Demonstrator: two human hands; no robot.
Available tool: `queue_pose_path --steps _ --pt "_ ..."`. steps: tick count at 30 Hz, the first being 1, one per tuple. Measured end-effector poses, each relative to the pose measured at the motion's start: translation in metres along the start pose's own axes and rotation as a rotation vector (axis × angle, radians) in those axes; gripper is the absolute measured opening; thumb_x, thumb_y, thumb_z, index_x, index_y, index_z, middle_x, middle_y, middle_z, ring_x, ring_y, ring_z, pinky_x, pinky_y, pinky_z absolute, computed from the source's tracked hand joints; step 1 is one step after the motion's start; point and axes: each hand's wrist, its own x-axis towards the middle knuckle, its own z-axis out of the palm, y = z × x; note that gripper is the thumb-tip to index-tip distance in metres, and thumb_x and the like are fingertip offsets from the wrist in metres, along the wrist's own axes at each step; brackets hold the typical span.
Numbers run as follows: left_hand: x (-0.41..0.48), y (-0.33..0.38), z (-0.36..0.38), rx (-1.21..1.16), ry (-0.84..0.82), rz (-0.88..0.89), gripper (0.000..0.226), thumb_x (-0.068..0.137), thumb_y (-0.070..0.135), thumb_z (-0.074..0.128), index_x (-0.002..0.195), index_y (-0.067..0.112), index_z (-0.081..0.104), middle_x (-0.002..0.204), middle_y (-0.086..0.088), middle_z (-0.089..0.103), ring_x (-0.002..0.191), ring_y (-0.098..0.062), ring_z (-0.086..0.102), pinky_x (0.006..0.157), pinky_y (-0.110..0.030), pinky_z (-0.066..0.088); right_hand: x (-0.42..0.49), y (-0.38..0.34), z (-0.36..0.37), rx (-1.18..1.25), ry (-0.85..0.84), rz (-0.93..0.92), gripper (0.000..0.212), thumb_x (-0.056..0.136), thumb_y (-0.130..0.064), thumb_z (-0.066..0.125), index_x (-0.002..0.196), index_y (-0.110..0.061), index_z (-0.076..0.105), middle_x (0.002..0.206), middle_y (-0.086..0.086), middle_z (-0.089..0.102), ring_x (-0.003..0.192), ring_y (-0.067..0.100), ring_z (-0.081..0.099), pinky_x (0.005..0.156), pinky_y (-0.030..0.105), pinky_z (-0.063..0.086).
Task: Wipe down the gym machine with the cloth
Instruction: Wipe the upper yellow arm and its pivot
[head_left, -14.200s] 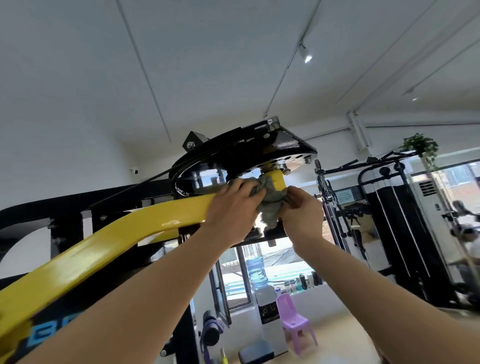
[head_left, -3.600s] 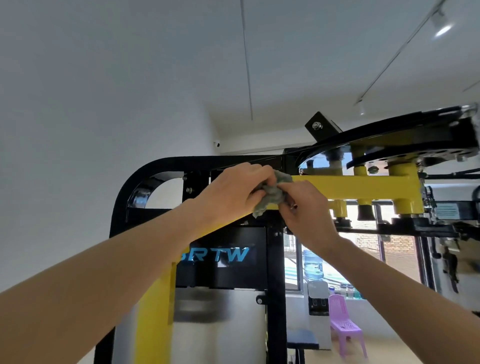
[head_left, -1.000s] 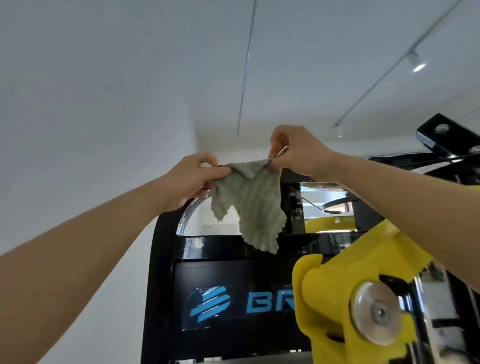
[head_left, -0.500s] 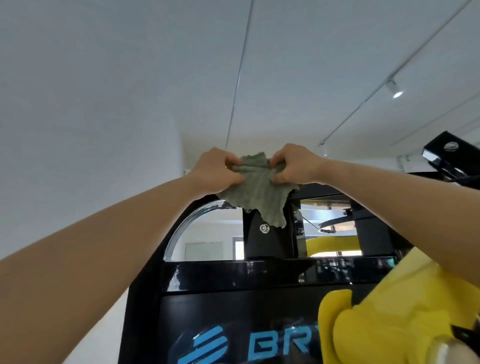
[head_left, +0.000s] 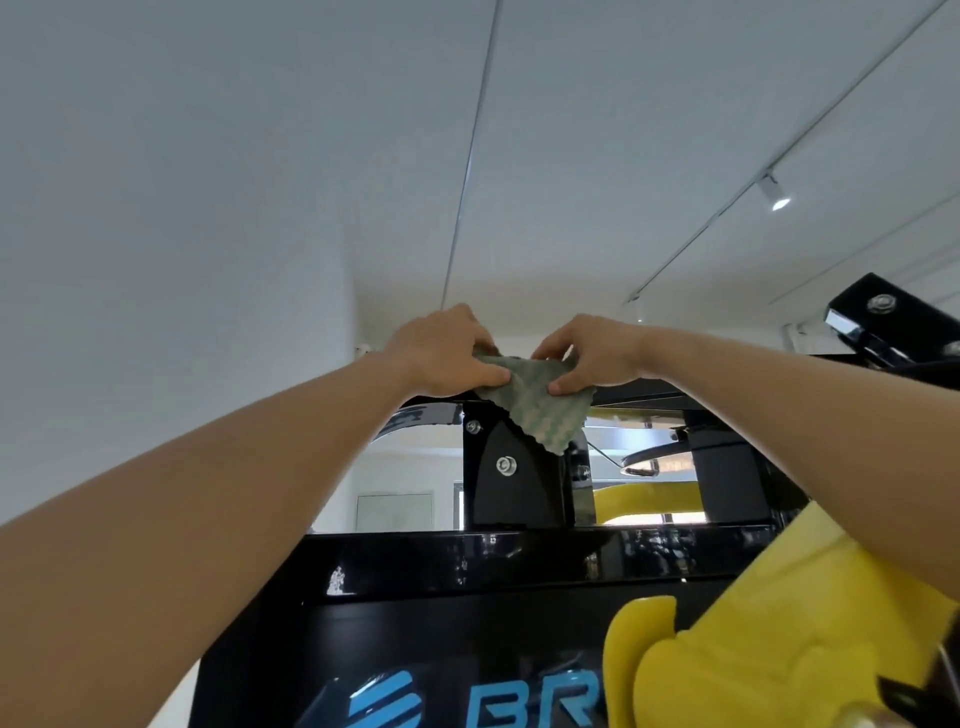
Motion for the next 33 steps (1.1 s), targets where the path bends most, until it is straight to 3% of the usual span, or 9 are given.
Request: queue_pose_path --steps 2,5,10,14,19,24,29,33 --pt "0.001 0.002 0.002 -0.109 -0.038 0.063 0.049 0.091 0.057 0.064 0.132 0.03 0.064 0.131 0.007 0.058 0.121 -0.017 0.056 0.106 -0.04 0.043 -0.001 0.0 0.002 0.022 -0.003 0.003 0.05 0.082 -0.028 0.083 0.129 -0.022 0.067 0.121 0.002 0.068 0.105 0.02 0.064 0.099 0.037 0.051" --pt "0.001 -0.001 0.008 -0.109 -0.121 0.058 0.051 0.09 0.058 0.064 0.135 0.033 0.06 0.126 0.009 0.066 0.113 -0.015 0.06 0.102 -0.04 0.048 -0.001 -0.003 0.002 0.037 -0.005 -0.008 0.051 0.081 -0.027 0.084 0.129 -0.022 0.066 0.117 0.001 0.067 0.103 0.02 0.064 0.091 0.032 0.05" --pt "-0.007 -0.023 0.006 -0.045 -0.058 0.022 0.044 0.09 0.061 0.062 0.126 0.037 0.064 0.113 0.012 0.069 0.102 -0.015 0.063 0.093 -0.041 0.052 0.005 -0.02 0.006 0.035 0.027 -0.059 0.047 0.085 -0.023 0.08 0.129 -0.024 0.066 0.116 0.002 0.067 0.099 0.016 0.061 0.085 0.027 0.041" --pt "-0.025 -0.044 -0.003 -0.061 -0.048 0.008 0.044 0.091 0.058 0.065 0.127 0.033 0.064 0.112 0.01 0.068 0.099 -0.015 0.061 0.086 -0.033 0.048 0.012 -0.04 0.01 0.004 0.032 -0.094 0.044 0.086 -0.025 0.079 0.128 -0.023 0.066 0.122 0.004 0.068 0.102 0.016 0.061 0.085 0.025 0.04" --pt "-0.05 -0.068 -0.01 -0.064 -0.008 -0.038 0.043 0.091 0.057 0.065 0.127 0.034 0.064 0.107 0.011 0.066 0.096 -0.015 0.059 0.084 -0.034 0.047 0.022 -0.069 0.016 -0.058 0.01 -0.122 0.049 0.088 -0.032 0.077 0.134 -0.023 0.062 0.128 0.005 0.065 0.118 0.023 0.06 0.094 0.029 0.043" --pt "-0.074 -0.091 -0.008 -0.074 0.075 -0.125 0.037 0.088 0.061 0.065 0.113 0.035 0.068 0.082 0.012 0.062 0.084 -0.017 0.06 0.073 -0.033 0.047 0.026 -0.101 0.017 -0.225 0.001 -0.184 0.05 0.091 -0.033 0.072 0.138 -0.022 0.056 0.132 0.005 0.063 0.121 0.025 0.056 0.102 0.037 0.044" --pt "-0.099 -0.107 0.005 -0.172 0.141 -0.227 0.039 0.087 0.063 0.064 0.115 0.037 0.068 0.096 0.006 0.067 0.09 -0.017 0.062 0.076 -0.035 0.051 0.022 -0.128 0.017 -0.385 -0.025 -0.248 0.057 0.094 -0.032 0.068 0.146 -0.02 0.048 0.138 0.004 0.058 0.123 0.026 0.054 0.1 0.036 0.043" --pt "-0.123 -0.113 0.014 -0.285 0.182 -0.307 0.027 0.089 0.058 0.067 0.105 0.036 0.065 0.09 0.015 0.066 0.086 -0.012 0.062 0.075 -0.033 0.049 0.024 -0.149 0.021 -0.437 -0.029 -0.288 0.056 0.095 -0.03 0.067 0.146 -0.021 0.047 0.139 0.004 0.058 0.123 0.026 0.054 0.097 0.035 0.042"
